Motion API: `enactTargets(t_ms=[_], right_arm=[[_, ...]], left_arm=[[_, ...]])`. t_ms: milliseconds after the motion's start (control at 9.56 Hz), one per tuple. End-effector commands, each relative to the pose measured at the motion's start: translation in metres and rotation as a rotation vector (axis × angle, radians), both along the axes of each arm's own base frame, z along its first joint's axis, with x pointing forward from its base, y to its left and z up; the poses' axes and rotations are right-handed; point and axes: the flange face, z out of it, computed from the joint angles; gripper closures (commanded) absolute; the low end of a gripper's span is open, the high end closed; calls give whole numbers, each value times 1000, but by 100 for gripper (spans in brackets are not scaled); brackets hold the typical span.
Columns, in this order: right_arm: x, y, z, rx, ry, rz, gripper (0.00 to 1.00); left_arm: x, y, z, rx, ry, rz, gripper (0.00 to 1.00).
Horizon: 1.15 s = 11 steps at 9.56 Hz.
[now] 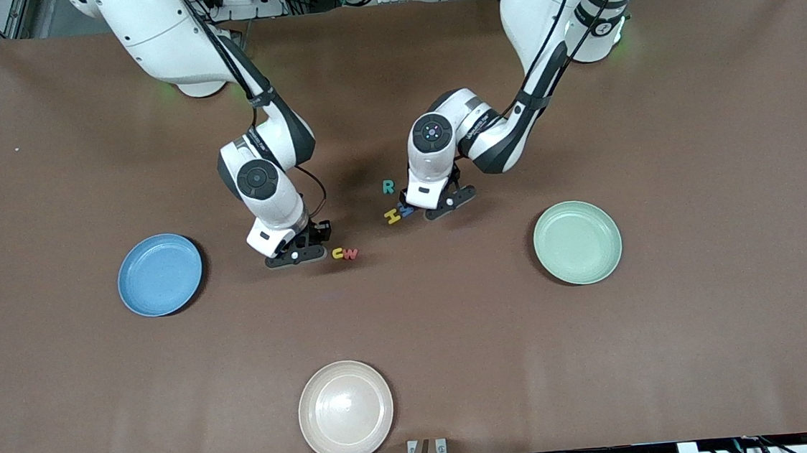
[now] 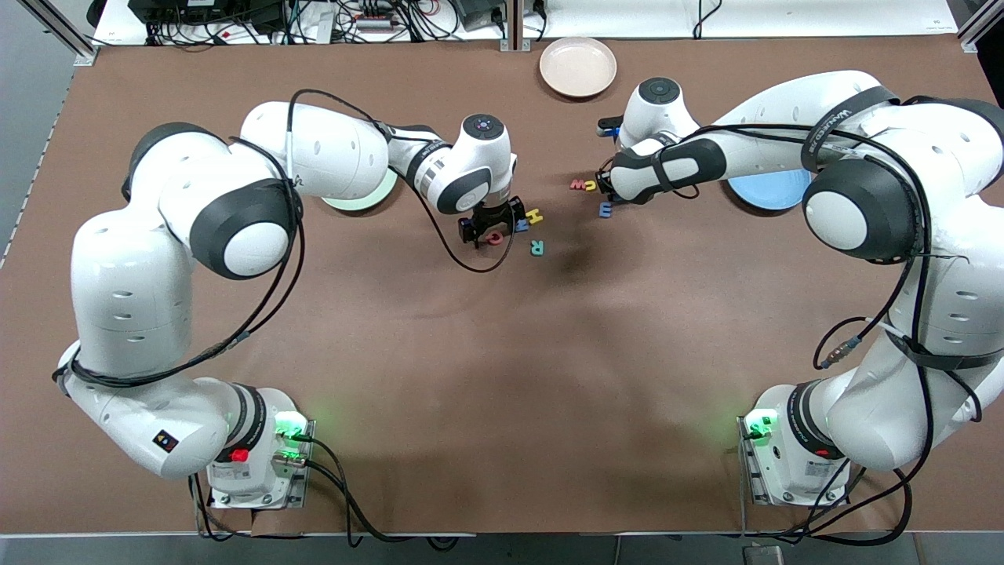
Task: Sort upper and lower case letters into plates
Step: 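Grasp the blue g with the right gripper while the left gripper grasps the pink o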
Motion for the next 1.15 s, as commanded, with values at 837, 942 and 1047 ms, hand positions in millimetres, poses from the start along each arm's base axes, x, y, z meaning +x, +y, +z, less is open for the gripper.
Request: enactTargets(t_ms=[837,942,1047], right_arm=[[64,-135,47,-94,-109,-116,100],[70,-157,48,-109,-113,-139,100],[77,-183,52,-120,-121,-174,100]], left_arm=[[3,-1,-4,16,-17,16,58],[2,-2,-3,15,-18,13,63],[4,0,-3,16,-19,14,64]])
